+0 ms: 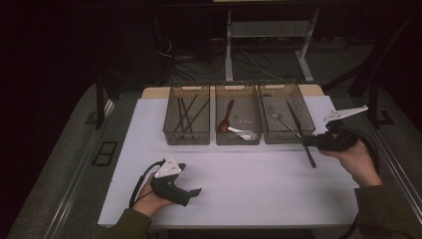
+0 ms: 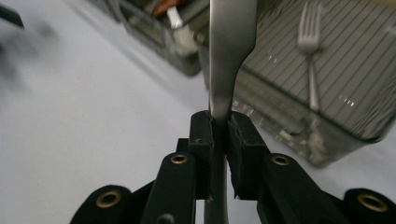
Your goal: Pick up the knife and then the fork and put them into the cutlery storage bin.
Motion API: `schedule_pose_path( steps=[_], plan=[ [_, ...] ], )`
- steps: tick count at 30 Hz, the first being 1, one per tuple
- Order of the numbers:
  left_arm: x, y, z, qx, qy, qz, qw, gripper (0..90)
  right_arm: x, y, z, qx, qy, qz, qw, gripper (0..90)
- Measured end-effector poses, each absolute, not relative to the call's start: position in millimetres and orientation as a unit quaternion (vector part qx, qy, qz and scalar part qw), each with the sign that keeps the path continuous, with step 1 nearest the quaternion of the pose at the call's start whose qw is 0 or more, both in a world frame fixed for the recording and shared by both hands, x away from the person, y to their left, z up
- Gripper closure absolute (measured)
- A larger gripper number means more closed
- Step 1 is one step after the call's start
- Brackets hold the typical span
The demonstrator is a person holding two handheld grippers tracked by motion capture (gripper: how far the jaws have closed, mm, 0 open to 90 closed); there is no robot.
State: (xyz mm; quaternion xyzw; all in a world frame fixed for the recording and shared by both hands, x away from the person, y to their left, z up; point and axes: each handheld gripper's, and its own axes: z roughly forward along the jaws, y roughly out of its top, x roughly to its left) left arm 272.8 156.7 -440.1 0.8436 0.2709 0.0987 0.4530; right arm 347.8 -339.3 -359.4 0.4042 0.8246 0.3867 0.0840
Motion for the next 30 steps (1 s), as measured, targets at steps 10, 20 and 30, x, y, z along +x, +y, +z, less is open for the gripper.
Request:
schedule_pose_path(
  steps=[10,20,30],
  plan=[
    [273,157,-441,0.843,0.274,0.098,0.453,0.0,360,-351,-330,0.409,0.785,0.449,0.125,79.9],
    [273,157,-441,0.843,0.273,0.097,0.453,0.0,393,-343,-308,0.419,0.766,0.462,0.157,79.9],
    [273,157,-441,0.843,0.273,0.096,0.453,0.0,422,-338,-307,0.437,0.758,0.452,0.173,79.9]
  ],
)
